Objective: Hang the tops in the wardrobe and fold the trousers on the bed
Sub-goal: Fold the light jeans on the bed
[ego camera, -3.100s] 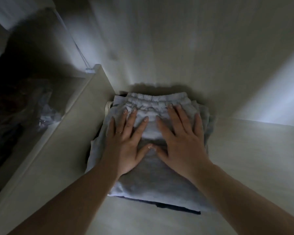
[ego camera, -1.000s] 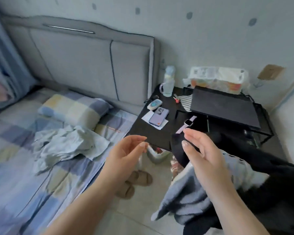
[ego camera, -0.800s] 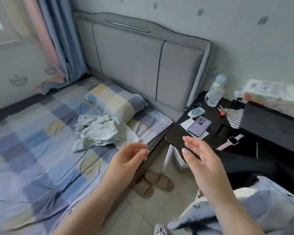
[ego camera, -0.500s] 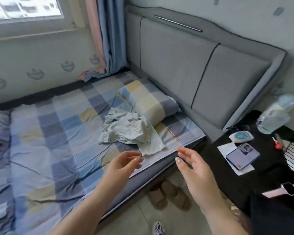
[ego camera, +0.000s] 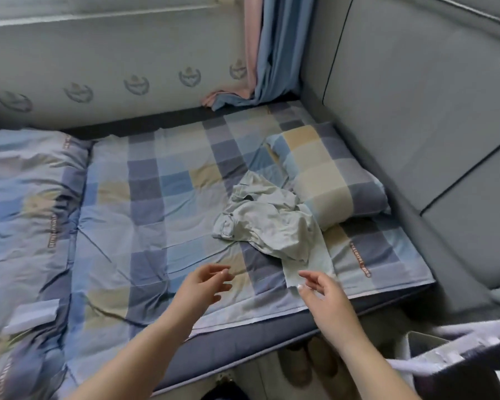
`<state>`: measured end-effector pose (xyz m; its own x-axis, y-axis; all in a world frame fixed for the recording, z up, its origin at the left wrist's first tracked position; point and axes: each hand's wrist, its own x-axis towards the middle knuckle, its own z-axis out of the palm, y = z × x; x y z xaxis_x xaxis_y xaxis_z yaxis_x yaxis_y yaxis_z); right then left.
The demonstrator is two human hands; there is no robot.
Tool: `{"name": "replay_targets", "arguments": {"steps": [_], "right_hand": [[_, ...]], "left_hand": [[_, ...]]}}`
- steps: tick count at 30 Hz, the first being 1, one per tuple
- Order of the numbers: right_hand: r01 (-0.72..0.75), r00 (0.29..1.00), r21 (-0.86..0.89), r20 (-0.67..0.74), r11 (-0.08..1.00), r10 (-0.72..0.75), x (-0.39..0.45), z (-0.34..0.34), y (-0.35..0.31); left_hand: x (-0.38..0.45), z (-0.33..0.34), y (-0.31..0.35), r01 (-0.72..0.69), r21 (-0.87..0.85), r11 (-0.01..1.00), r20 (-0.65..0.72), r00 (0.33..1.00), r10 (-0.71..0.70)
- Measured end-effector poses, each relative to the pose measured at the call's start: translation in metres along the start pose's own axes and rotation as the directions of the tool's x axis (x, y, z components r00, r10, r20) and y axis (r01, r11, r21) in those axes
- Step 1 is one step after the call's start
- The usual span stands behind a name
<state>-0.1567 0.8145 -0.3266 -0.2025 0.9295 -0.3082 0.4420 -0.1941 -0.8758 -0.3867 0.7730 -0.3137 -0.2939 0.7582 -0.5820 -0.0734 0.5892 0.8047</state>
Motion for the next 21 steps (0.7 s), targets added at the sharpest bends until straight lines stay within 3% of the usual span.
{"name": "replay_targets", "arguments": {"steps": [7, 12, 18, 21], "right_hand": [[0.001, 0.986, -0.217, 0.161, 0.976, 0.035, 0.135, 0.058, 0.004], [0.045, 0.968, -0.373, 0.247, 0.927, 0.052, 0.246, 0.123, 0.050], [0.172, 0.941, -0.577, 0.335, 0.798, 0.039, 0.385, 0.198, 0.148], [0.275, 0.939, -0.698, 0.343, 0.661, -0.029, 0.445, 0.223, 0.184]], "left_hand": [[0.130, -0.035, 0.009, 0.133, -0.113, 0.985, -0.068, 0.988, -0.141], [0.241, -0.047, -0.040, 0.242, -0.118, 0.963, -0.104, 0.962, -0.254], [0.384, -0.027, -0.142, 0.371, -0.105, 0.923, -0.107, 0.918, -0.382], [0.445, -0.010, -0.180, 0.380, -0.148, 0.913, -0.099, 0.913, -0.396]]}}
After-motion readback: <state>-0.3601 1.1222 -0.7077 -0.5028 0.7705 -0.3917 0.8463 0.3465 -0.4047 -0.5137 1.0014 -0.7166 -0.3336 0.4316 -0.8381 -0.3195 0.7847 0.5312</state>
